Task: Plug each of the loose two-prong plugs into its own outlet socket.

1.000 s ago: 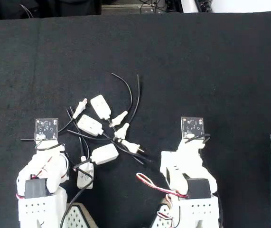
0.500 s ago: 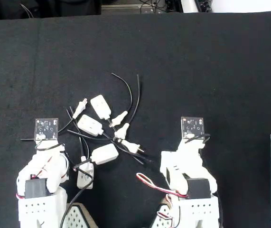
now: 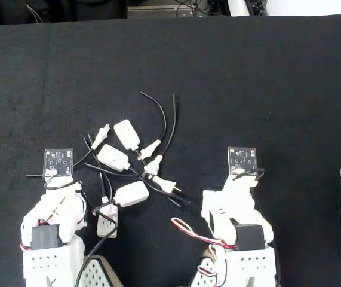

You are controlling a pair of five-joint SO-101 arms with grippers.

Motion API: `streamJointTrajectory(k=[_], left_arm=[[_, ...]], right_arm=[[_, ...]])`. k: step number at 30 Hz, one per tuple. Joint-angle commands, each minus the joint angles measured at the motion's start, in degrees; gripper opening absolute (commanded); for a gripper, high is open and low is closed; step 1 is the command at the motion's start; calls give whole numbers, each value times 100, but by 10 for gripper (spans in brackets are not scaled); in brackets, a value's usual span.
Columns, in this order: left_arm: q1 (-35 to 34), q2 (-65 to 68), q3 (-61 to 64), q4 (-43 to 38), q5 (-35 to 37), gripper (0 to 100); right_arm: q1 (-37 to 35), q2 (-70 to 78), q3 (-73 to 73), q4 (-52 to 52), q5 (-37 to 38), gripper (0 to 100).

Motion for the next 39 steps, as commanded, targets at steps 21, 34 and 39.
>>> streamJointTrajectory(k=[21, 34, 39], left_arm=[[-48, -26, 110, 35, -18, 44], [-40, -26, 110, 35, -44, 45], [-646, -26, -110, 18, -44, 46]], right_arm=[[53, -488, -48, 44, -70, 14], [-404, -488, -48, 44, -62, 15], [-53, -479, -110, 44, -62, 14]])
